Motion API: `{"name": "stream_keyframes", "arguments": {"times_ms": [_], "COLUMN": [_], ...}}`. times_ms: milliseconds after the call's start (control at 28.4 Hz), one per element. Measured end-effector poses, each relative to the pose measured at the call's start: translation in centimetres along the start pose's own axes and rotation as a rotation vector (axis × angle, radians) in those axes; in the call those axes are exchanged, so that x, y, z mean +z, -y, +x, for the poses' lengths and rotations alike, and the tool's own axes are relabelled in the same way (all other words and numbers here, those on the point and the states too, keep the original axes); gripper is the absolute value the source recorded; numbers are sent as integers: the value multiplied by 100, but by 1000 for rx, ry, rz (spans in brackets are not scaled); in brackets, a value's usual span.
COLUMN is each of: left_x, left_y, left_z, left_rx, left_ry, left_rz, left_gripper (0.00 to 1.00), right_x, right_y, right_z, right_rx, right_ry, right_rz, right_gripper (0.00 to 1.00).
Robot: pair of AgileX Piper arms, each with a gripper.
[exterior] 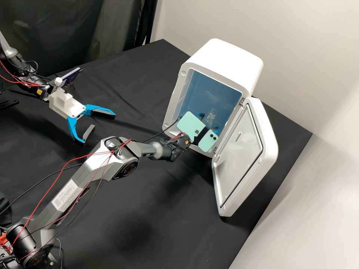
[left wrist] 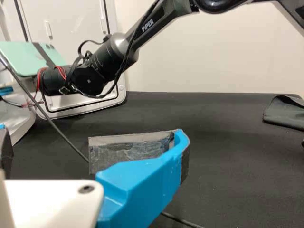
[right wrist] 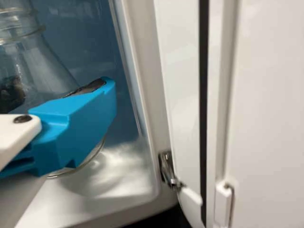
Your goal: Place the flask in the incubator
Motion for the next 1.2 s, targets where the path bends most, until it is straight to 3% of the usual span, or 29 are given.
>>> {"name": "stream_keyframes", "arguments": {"times_ms": [106, 493, 740, 1198], "left_x": [-17, -48, -66, -91], "left_y": [-36, -44, -47, -51], "left_z": [-19, -31, -36, -42], "left_rx": [13, 15, 16, 18], "left_ry": [-7, -19, -25, -33], "left_rz": [2, 2, 1, 0], "left_gripper": [100, 100, 100, 100], "right_x": [27, -99, -75, -63], "right_y": [34, 62, 153, 282], "right_z": [11, 75, 87, 106], "right_rx": [-14, -11, -45, -71], "right_ry": [19, -22, 7, 12], "right_rz": [0, -17, -28, -59], "right_gripper": [0, 0, 0, 0]}}
